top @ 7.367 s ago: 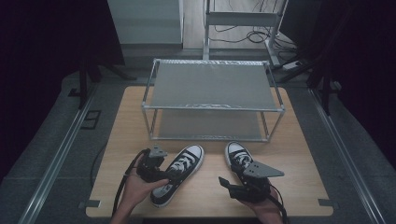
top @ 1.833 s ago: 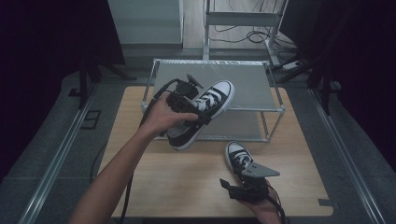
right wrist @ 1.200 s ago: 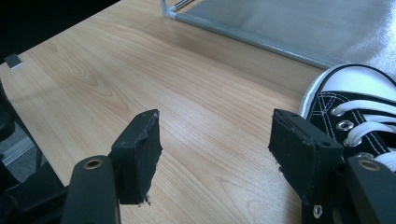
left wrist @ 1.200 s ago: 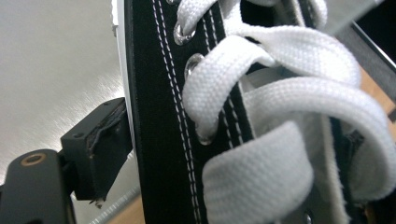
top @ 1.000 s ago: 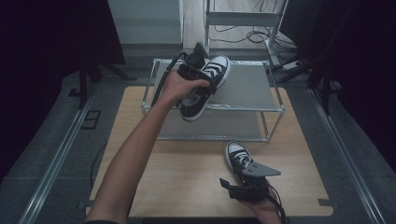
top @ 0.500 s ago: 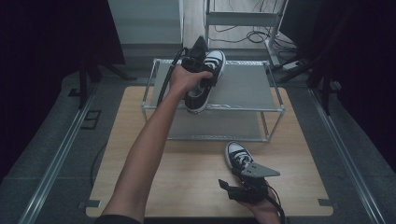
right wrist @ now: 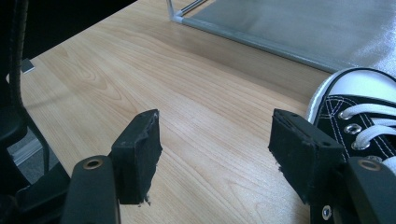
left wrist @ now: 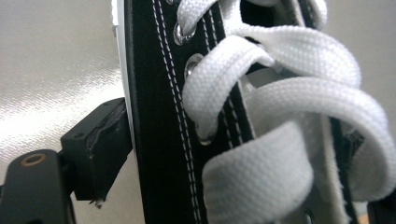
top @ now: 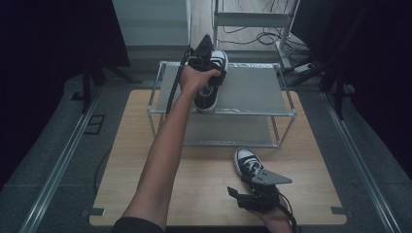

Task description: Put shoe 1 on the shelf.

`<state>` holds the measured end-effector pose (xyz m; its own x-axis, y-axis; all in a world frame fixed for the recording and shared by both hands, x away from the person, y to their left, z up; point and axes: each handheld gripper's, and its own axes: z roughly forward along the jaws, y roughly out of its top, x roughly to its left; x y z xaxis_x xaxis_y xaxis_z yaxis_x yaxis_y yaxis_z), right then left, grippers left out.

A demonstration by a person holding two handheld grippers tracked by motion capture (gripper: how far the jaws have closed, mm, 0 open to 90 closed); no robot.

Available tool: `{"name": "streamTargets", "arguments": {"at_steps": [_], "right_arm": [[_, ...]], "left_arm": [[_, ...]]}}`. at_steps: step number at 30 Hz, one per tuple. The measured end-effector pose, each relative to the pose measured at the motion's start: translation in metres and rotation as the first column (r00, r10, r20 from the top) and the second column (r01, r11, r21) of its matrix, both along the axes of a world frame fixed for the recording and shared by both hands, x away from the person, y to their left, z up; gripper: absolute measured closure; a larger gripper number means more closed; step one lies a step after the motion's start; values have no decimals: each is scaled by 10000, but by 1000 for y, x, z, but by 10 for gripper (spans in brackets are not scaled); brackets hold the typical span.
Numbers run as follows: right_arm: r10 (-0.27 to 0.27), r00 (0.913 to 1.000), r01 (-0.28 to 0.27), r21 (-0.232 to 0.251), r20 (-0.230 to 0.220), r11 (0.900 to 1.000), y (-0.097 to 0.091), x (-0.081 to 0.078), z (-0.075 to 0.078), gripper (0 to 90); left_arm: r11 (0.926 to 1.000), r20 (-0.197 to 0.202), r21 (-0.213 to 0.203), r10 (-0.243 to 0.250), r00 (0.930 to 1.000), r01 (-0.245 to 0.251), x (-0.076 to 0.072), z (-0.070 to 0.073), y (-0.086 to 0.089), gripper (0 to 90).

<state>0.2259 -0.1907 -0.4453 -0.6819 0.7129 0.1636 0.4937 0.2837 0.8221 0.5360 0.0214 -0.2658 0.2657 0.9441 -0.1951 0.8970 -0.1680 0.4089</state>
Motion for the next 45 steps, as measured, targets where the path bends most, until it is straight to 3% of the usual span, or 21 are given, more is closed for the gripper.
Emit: {"name": "streamTargets", "arguments": {"at_steps": [7,15,45], "right_arm": [[-64,10000,64,77,-1,9999,-1,0,1,336],[-45,10000,45,78,-7,10000,-1,0,2,335],[51,9999,-50,75,-131,10000,0,1,0,334]], "left_arm": [[9984,-40,-102,553,9985,-553,10,-2,-2,146],[9942,-223,171,1067,9940,-1064,18,-7,-2,145],[9921,-694,593,1148,9910,-1108,34,-20,-8,137]]}}
